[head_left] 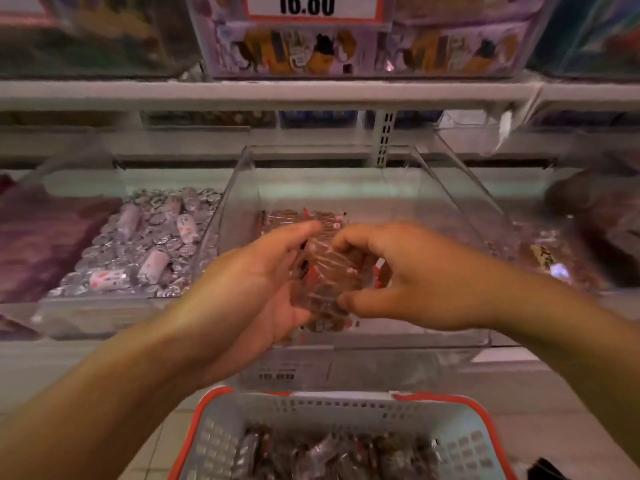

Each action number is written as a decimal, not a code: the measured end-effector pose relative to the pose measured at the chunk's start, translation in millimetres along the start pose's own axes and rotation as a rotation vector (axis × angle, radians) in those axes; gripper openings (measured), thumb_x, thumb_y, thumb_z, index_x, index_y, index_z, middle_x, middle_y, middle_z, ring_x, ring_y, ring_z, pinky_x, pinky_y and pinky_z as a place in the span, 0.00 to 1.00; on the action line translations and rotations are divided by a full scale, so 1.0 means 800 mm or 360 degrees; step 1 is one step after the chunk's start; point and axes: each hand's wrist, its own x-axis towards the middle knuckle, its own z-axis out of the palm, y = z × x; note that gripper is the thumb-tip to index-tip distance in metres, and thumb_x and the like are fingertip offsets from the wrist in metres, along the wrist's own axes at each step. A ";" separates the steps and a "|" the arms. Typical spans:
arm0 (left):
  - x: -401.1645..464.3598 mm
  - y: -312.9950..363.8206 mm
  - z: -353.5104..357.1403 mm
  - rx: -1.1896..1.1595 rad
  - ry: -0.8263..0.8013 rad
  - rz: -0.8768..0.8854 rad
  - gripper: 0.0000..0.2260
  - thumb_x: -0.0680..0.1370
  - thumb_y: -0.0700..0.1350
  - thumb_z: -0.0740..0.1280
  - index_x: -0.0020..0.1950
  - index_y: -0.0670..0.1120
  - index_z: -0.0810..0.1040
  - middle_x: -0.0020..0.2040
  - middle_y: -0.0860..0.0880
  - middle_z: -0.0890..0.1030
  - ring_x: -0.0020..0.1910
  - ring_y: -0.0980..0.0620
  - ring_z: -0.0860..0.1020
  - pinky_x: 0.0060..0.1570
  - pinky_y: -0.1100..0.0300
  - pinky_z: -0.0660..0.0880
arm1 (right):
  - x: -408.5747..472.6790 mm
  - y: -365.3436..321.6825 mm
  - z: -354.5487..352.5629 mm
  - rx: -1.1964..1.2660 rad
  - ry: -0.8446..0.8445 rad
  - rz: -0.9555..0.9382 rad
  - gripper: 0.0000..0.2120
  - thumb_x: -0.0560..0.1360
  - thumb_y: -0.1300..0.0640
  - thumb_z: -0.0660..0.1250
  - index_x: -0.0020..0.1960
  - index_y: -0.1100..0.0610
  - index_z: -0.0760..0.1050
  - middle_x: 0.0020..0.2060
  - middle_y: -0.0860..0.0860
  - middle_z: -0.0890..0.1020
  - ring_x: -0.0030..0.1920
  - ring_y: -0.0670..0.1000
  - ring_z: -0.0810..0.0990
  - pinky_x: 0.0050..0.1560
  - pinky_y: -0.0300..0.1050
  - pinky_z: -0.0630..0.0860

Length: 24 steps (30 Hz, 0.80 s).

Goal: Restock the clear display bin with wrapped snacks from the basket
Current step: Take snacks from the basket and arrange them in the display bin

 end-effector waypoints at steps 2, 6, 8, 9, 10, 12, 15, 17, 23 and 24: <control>0.004 -0.004 -0.009 -0.0149 -0.0006 -0.0037 0.16 0.75 0.54 0.63 0.57 0.50 0.84 0.57 0.46 0.83 0.54 0.49 0.81 0.56 0.48 0.79 | 0.007 0.002 0.004 -0.0012 -0.0017 0.0000 0.12 0.71 0.48 0.74 0.52 0.46 0.76 0.41 0.45 0.82 0.41 0.46 0.79 0.45 0.52 0.77; 0.005 -0.008 -0.012 -0.0060 0.0161 -0.0048 0.13 0.75 0.53 0.68 0.57 0.52 0.83 0.56 0.48 0.84 0.51 0.50 0.83 0.46 0.54 0.81 | 0.012 0.004 0.002 -0.0082 -0.0066 0.0021 0.10 0.70 0.47 0.74 0.46 0.46 0.75 0.37 0.45 0.80 0.36 0.44 0.77 0.35 0.46 0.76; 0.005 -0.009 -0.013 0.0491 0.0566 0.0081 0.08 0.76 0.51 0.69 0.55 0.56 0.80 0.52 0.55 0.84 0.47 0.57 0.83 0.43 0.60 0.79 | 0.013 0.006 -0.002 -0.0203 -0.0133 0.0048 0.10 0.69 0.45 0.73 0.44 0.46 0.74 0.35 0.45 0.78 0.35 0.44 0.76 0.32 0.42 0.73; 0.003 -0.009 -0.015 0.0921 0.0726 0.0243 0.08 0.77 0.49 0.68 0.55 0.57 0.78 0.50 0.59 0.83 0.46 0.60 0.83 0.44 0.61 0.78 | 0.012 0.006 -0.005 -0.0288 -0.0189 0.0061 0.11 0.69 0.43 0.72 0.44 0.47 0.74 0.35 0.46 0.78 0.36 0.44 0.76 0.31 0.42 0.73; 0.000 -0.008 -0.018 0.1365 0.0786 0.0388 0.10 0.77 0.47 0.68 0.56 0.58 0.76 0.50 0.60 0.82 0.47 0.61 0.81 0.46 0.61 0.78 | 0.013 0.007 -0.007 -0.0352 -0.0265 0.0075 0.12 0.68 0.42 0.72 0.45 0.47 0.74 0.35 0.46 0.78 0.35 0.45 0.76 0.32 0.43 0.74; -0.004 -0.006 -0.017 0.1936 0.0737 0.0462 0.11 0.76 0.48 0.67 0.58 0.58 0.75 0.51 0.61 0.80 0.51 0.62 0.79 0.51 0.58 0.78 | 0.013 0.006 -0.009 -0.0353 -0.0462 0.0116 0.13 0.67 0.42 0.73 0.44 0.48 0.76 0.35 0.47 0.79 0.34 0.45 0.77 0.35 0.48 0.77; -0.005 -0.009 -0.014 0.2089 0.0670 0.0267 0.13 0.72 0.49 0.71 0.56 0.56 0.78 0.50 0.60 0.81 0.49 0.64 0.78 0.51 0.64 0.76 | 0.016 0.002 0.005 -0.0348 -0.0602 0.0160 0.12 0.67 0.46 0.74 0.43 0.50 0.76 0.35 0.48 0.79 0.35 0.47 0.78 0.37 0.54 0.78; -0.003 -0.008 -0.011 0.2116 0.0647 0.0074 0.13 0.69 0.51 0.75 0.52 0.55 0.80 0.44 0.60 0.82 0.44 0.64 0.79 0.48 0.60 0.77 | 0.019 0.001 0.018 -0.0401 -0.0544 0.0142 0.11 0.67 0.49 0.75 0.44 0.51 0.76 0.38 0.47 0.77 0.37 0.48 0.78 0.38 0.51 0.78; 0.009 -0.001 -0.013 0.2240 0.0559 -0.0352 0.13 0.62 0.53 0.80 0.41 0.55 0.81 0.34 0.57 0.82 0.35 0.60 0.80 0.42 0.55 0.79 | 0.020 0.001 0.035 -0.0544 -0.0312 0.0171 0.21 0.64 0.49 0.78 0.48 0.48 0.67 0.40 0.44 0.73 0.36 0.47 0.75 0.28 0.41 0.69; 0.011 0.000 -0.014 0.2291 0.0545 -0.0386 0.15 0.60 0.54 0.80 0.42 0.56 0.81 0.35 0.58 0.82 0.35 0.61 0.80 0.41 0.57 0.79 | 0.020 0.002 0.036 -0.0618 -0.0265 0.0161 0.19 0.63 0.48 0.78 0.46 0.49 0.70 0.39 0.46 0.74 0.35 0.48 0.76 0.27 0.41 0.68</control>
